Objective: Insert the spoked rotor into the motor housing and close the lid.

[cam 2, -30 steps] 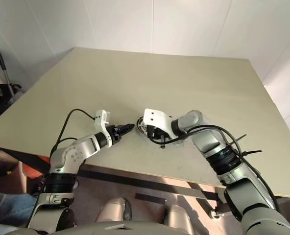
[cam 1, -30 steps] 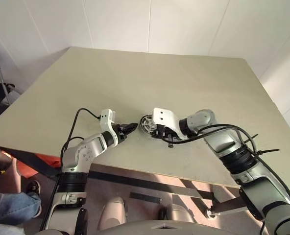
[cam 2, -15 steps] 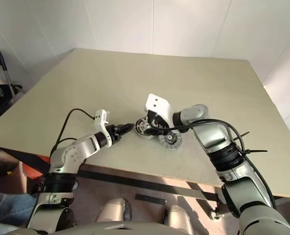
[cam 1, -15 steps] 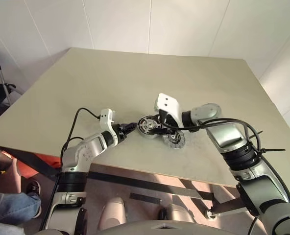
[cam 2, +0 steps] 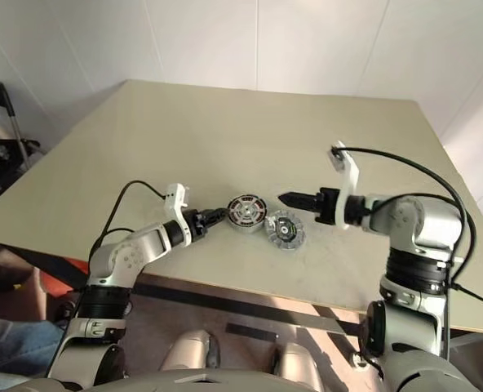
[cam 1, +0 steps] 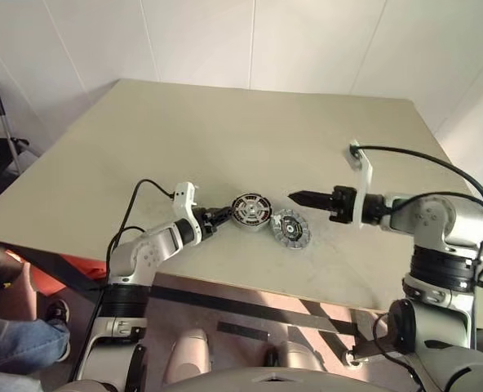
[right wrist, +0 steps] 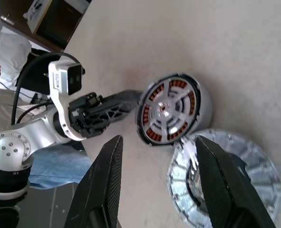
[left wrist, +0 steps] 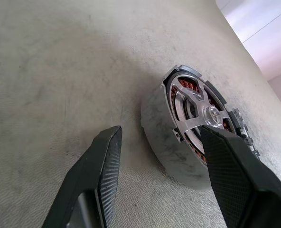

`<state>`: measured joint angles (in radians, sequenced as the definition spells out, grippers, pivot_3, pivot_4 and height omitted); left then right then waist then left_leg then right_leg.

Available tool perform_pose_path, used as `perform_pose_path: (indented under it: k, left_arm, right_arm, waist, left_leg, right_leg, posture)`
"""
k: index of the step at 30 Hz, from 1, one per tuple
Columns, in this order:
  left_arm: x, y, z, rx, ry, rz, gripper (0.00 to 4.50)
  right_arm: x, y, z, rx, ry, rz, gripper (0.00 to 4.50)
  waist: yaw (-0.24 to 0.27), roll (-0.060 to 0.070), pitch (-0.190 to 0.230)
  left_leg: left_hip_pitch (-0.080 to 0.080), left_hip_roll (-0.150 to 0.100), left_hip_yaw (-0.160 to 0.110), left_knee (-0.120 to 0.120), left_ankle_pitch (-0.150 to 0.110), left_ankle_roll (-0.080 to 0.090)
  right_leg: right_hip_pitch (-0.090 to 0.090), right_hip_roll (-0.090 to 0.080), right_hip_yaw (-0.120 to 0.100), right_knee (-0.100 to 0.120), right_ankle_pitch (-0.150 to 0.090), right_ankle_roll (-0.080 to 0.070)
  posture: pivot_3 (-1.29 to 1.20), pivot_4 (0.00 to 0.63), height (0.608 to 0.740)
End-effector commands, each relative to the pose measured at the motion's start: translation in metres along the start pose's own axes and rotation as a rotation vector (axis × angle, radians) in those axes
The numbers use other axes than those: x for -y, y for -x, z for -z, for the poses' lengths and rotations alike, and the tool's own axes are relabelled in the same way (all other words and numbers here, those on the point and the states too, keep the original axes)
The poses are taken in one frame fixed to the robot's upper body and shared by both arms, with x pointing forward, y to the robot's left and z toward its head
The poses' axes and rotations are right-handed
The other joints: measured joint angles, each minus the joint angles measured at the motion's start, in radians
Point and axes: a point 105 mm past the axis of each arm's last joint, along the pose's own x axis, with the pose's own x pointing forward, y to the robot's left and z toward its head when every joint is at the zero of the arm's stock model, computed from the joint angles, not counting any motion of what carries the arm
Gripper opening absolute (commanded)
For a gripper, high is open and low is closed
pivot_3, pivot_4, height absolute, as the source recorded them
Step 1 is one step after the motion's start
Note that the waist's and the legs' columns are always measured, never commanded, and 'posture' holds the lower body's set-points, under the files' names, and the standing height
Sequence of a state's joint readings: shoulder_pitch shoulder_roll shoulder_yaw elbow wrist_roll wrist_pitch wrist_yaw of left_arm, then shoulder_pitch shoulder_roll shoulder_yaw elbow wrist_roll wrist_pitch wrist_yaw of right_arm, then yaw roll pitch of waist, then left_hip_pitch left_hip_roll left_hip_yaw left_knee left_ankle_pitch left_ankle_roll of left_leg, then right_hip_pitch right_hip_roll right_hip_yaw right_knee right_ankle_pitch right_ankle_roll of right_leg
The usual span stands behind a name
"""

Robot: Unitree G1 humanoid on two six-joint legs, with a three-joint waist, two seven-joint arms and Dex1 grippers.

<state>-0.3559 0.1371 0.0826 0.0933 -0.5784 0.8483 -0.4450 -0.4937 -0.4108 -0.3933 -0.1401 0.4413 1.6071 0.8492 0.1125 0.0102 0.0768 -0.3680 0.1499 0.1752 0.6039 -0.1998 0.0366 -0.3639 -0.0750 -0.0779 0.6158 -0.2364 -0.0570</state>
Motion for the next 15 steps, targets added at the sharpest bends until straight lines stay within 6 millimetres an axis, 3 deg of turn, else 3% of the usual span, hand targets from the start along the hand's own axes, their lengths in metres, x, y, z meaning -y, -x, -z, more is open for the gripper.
perform_pose_path:
  k: [1,7,15]
  left_arm:
    - [0.008,-0.004,-0.009,0.012,-0.028,0.035,2.77]
    - [0.007,-0.004,-0.008,-0.003,-0.032,0.038,2.77]
    - [0.005,-0.003,-0.006,-0.013,-0.032,0.032,2.77]
  right_arm:
    - [-0.004,0.016,0.010,0.022,-0.005,-0.047,2.68]
    - [0.005,0.022,0.062,-0.070,-0.105,-0.031,2.68]
    - [0.010,0.018,0.071,-0.080,-0.170,-0.021,2.68]
  waist:
    - [0.006,0.001,-0.001]
    - [0.018,0.005,-0.003]
    - [0.018,0.007,-0.004]
  left_leg:
    - [0.000,0.000,0.000,-0.001,0.000,0.000]
    - [0.002,-0.001,0.000,-0.006,0.001,-0.001]
    - [0.002,-0.001,0.000,-0.006,0.001,-0.001]
  right_leg:
    - [0.000,0.000,0.000,-0.001,0.000,0.000]
    - [0.001,0.000,0.000,-0.006,-0.004,0.007]
    - [0.002,0.000,0.000,-0.008,-0.004,0.008]
  posture:
    - [0.00,0.000,0.740]
    - [0.00,0.000,0.740]
    - [0.00,0.000,0.740]
